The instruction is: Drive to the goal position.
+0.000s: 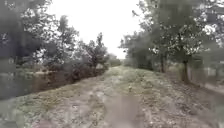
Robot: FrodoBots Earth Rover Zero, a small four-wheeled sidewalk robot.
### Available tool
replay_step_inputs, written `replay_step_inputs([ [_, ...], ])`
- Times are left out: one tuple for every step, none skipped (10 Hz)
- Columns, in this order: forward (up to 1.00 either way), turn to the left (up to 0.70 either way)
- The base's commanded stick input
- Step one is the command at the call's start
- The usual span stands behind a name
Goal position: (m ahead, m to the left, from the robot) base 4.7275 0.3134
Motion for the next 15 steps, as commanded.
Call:
replay_step_inputs([
  [0.7, 0.0],
  [0.7, 0.0],
  [0.7, 0.0],
  [0.7, 0.0],
  [0.7, 0.0],
  [0.7, 0.0],
  [0.7, 0.0],
  [0.7, 0.0],
  [0.7, 0.0],
  [0.7, 0.0],
  [0.7, 0.0],
  [0.7, 0.0],
  [0.7, 0.0],
  [0.7, 0.0],
  [0.7, 0.0],
])
